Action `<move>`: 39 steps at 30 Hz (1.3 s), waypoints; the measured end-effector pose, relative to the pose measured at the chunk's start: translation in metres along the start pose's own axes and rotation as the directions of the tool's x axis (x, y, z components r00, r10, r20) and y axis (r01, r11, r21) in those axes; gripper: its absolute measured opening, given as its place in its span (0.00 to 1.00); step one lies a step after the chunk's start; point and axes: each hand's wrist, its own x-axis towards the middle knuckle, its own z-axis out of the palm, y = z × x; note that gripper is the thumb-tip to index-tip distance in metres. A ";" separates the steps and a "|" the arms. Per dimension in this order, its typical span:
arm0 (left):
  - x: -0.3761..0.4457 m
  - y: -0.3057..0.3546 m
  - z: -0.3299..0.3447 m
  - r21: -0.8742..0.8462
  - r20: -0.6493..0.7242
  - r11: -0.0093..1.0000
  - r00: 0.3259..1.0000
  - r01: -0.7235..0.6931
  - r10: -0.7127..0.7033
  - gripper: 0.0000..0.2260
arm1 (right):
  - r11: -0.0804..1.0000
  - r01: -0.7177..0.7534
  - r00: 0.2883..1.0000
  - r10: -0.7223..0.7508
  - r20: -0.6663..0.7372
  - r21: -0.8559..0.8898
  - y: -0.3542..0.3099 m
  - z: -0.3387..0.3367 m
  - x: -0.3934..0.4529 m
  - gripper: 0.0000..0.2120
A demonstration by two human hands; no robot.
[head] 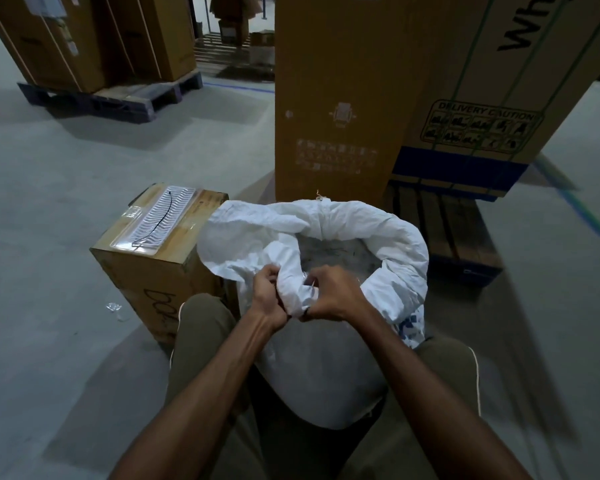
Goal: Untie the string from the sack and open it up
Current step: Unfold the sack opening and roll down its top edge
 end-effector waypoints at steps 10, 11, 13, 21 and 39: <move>0.017 0.026 -0.025 0.184 -0.283 0.980 0.950 -0.077 0.128 0.24 | 0.949 0.093 0.930 -0.192 -0.315 -0.303 -0.014 0.072 -0.005 0.16; 0.023 0.027 -0.023 0.099 -0.299 0.994 0.951 -0.046 0.074 0.23 | 0.946 0.116 0.926 -0.213 -0.311 -0.303 -0.013 0.074 -0.005 0.16; 0.027 0.026 -0.017 0.027 -0.286 1.000 0.958 0.000 0.008 0.20 | 0.961 0.128 0.940 -0.197 -0.279 -0.246 -0.009 0.072 -0.004 0.18; 0.026 0.027 -0.013 -0.097 -0.044 0.995 0.999 -0.032 0.028 0.16 | 0.883 -0.127 0.991 0.095 0.092 0.452 -0.008 0.052 0.007 0.37; 0.036 0.045 -0.048 0.297 -0.181 0.952 0.974 -0.077 0.136 0.17 | 0.994 0.021 0.973 -0.046 -0.225 -0.110 -0.043 0.100 0.015 0.19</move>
